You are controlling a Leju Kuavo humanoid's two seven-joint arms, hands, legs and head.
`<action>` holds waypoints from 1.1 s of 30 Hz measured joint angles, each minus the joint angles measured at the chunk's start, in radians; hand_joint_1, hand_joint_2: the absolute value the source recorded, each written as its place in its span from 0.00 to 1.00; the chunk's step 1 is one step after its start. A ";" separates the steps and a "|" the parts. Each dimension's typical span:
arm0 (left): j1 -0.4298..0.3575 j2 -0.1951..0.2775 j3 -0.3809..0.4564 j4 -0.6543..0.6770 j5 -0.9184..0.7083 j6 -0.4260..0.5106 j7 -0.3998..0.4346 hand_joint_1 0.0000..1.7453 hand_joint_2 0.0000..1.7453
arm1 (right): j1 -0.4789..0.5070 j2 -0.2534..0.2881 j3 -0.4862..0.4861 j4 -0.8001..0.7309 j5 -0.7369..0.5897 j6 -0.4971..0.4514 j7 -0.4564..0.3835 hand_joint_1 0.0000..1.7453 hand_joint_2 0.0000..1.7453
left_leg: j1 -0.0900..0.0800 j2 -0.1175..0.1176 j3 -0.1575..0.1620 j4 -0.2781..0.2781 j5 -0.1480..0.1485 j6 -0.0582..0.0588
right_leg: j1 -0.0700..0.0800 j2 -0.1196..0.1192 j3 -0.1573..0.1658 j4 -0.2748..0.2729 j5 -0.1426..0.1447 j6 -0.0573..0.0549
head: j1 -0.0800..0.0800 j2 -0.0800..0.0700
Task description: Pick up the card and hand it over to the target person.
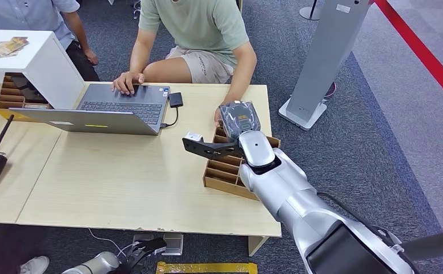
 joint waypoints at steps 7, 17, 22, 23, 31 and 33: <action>0.053 0.020 0.039 -0.012 0.035 0.023 -0.038 0.00 1.00 | -0.041 0.022 0.014 -0.133 0.045 0.016 -0.042 1.00 1.00 | 0.000 0.002 0.000 0.000 -0.001 0.000 | 0.000 0.002 -0.001 0.001 0.000 0.000 | 0.000 0.000; 0.135 0.032 0.091 -0.041 0.081 0.067 -0.069 0.00 1.00 | -0.053 0.035 0.229 -0.102 -0.074 0.021 0.003 1.00 1.00 | 0.000 0.002 0.002 -0.002 0.000 0.000 | 0.000 0.002 0.002 -0.002 0.000 0.000 | 0.000 0.000; 0.149 0.034 0.098 -0.043 0.090 0.069 -0.078 0.00 1.00 | -0.054 0.035 0.293 -0.072 -0.098 0.029 0.012 1.00 1.00 | 0.000 0.001 0.002 -0.002 0.000 0.000 | 0.000 0.000 0.002 -0.002 0.000 0.000 | 0.000 0.000; 0.151 0.035 0.099 -0.043 0.092 0.069 -0.079 0.00 1.00 | -0.053 0.035 0.311 -0.065 -0.102 0.034 0.014 1.00 1.00 | 0.000 0.001 0.002 -0.002 0.000 0.000 | 0.000 0.000 0.002 -0.002 0.000 0.000 | 0.000 0.000; 0.159 0.042 0.090 -0.054 0.097 0.067 -0.089 0.00 1.00 | -0.033 0.035 0.444 -0.039 -0.067 0.058 0.036 1.00 1.00 | 0.000 0.000 0.003 -0.003 0.001 0.000 | 0.000 -0.001 0.004 -0.003 0.000 0.000 | 0.000 0.000; 0.155 0.044 0.085 -0.056 0.095 0.064 -0.085 0.00 1.00 | -0.027 0.035 0.471 -0.039 -0.051 0.077 0.035 1.00 1.00 | 0.000 -0.001 0.003 -0.003 0.001 0.000 | 0.000 -0.001 0.004 -0.003 0.000 0.000 | 0.000 0.000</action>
